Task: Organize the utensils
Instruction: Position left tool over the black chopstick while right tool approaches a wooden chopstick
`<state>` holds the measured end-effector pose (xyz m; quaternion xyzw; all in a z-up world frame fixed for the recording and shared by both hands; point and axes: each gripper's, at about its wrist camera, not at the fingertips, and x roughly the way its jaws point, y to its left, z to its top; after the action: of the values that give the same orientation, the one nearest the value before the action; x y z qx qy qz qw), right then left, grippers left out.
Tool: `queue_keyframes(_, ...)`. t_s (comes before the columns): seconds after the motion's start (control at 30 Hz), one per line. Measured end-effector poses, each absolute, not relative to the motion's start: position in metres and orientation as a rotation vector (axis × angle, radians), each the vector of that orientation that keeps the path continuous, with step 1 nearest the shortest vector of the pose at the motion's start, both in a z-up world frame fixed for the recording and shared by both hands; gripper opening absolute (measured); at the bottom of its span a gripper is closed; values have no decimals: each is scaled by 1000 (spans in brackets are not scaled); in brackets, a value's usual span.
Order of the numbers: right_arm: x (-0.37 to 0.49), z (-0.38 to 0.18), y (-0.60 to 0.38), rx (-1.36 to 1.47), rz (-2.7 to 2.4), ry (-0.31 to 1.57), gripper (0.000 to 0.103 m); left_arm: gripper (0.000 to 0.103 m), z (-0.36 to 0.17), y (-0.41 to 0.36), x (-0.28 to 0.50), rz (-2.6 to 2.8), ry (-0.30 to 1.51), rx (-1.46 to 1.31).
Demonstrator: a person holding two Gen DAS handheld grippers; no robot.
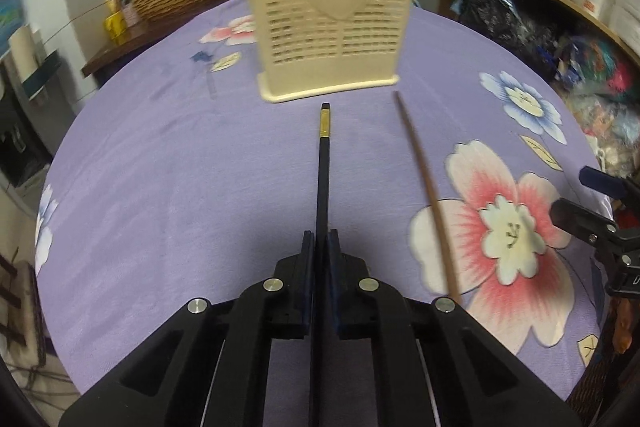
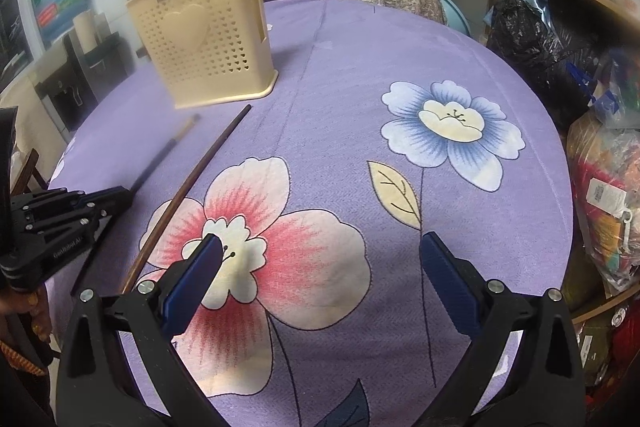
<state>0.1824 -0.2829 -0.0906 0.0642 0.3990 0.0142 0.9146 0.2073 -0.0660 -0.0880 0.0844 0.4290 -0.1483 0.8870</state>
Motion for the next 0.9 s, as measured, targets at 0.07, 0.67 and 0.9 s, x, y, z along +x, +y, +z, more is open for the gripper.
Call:
queue_keyframes(0.07,184,-91,-278,126,39,825,97,8,-88,-47,209,-271,893,136)
queue_keyframes(0.67,212,-103,-163,-88,149,951,97,48,-82,-5,201,-209,868,-6)
queue_keyframes(0.9,207,-99,-175,-162,115,984,97,65,-81,-2,198,-200,851,-5)
